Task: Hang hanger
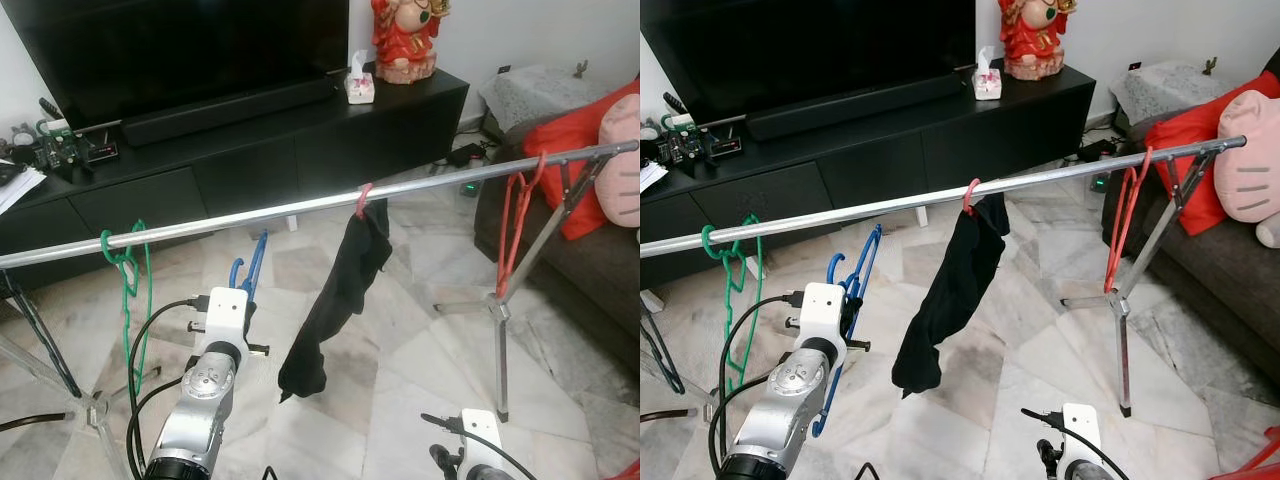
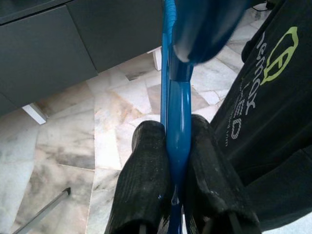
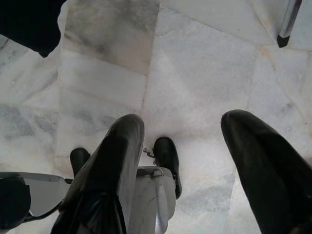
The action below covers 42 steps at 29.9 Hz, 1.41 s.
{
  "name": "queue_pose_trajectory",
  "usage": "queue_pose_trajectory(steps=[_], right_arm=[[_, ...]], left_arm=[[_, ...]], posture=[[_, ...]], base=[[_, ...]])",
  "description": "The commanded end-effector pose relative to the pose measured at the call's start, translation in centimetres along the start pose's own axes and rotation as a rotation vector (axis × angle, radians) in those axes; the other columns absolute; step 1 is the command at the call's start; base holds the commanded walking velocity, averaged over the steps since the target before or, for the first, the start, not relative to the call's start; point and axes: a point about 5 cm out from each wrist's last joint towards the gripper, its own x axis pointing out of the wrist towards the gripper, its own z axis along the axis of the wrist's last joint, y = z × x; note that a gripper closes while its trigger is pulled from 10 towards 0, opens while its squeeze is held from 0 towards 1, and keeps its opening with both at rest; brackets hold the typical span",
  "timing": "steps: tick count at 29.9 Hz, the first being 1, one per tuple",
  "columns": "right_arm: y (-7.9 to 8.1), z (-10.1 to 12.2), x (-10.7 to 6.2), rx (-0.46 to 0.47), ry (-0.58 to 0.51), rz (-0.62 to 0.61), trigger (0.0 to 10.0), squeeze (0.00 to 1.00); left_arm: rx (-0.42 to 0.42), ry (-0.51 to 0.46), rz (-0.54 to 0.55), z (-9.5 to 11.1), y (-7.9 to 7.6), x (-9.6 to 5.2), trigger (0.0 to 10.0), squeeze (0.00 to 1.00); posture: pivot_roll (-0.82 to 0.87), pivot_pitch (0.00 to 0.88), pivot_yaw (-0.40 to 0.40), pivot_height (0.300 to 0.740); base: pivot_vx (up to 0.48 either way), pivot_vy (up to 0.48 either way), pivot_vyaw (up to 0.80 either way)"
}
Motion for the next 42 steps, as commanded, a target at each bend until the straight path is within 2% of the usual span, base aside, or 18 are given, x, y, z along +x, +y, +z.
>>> queue_pose_trajectory(steps=[1, 3, 21, 27, 32, 39, 42], right_arm=[[0.3, -0.1, 0.0, -0.006, 0.008, 0.007, 10.0, 0.0], [0.3, -0.1, 0.0, -0.006, 0.008, 0.007, 10.0, 0.0], [0.4, -0.1, 0.1, -0.004, 0.008, 0.012, 10.0, 0.0], [0.6, 0.0, 0.1, 0.002, -0.001, 0.018, 10.0, 0.0], [0.6, 0.0, 0.1, 0.002, 0.0, 0.019, 10.0, 0.0], [0.7, 0.0, 0.1, 0.001, 0.001, 0.023, 10.0, 0.0], [0.7, 0.0, 0.1, 0.003, 0.001, 0.023, 10.0, 0.0]], left_arm=[[0.003, -0.019, -0.001, 0.4, 0.2, -0.1, 10.0, 0.0], [0.005, -0.02, -0.003, 0.4, 0.2, -0.1, 10.0, 0.0], [0.024, -0.032, -0.043, 0.5, -0.6, -0.4, 10.0, 0.0], [0.019, -0.06, -0.018, 1.0, -0.5, -0.3, 10.0, 0.0], [0.005, -0.079, 0.032, 1.7, -0.3, 0.1, 10.0, 0.0], [-0.021, -0.021, 0.061, 1.9, -1.0, 1.9, 10.0, 0.0], [-0.031, -0.002, 0.074, 1.9, -1.0, 2.2, 10.0, 0.0]], posture=[[-0.09, 0.0, 0.062, 0.74], [-0.09, 0.0, 0.062, 0.74], [-0.08, 0.0, 0.067, 0.74], [-0.08, 0.0, 0.069, 0.74], [-0.08, 0.0, 0.069, 0.74], [-0.09, 0.0, 0.072, 0.74], [-0.09, 0.0, 0.072, 0.74]], base=[[0.0, 0.48, -0.7], [0.0, 0.48, -0.7], [0.0, 0.0, -0.67], [0.0, 0.0, 0.0], [0.0, 0.0, 0.0], [0.0, 0.0, 0.0], [0.0, 0.0, 0.0]])
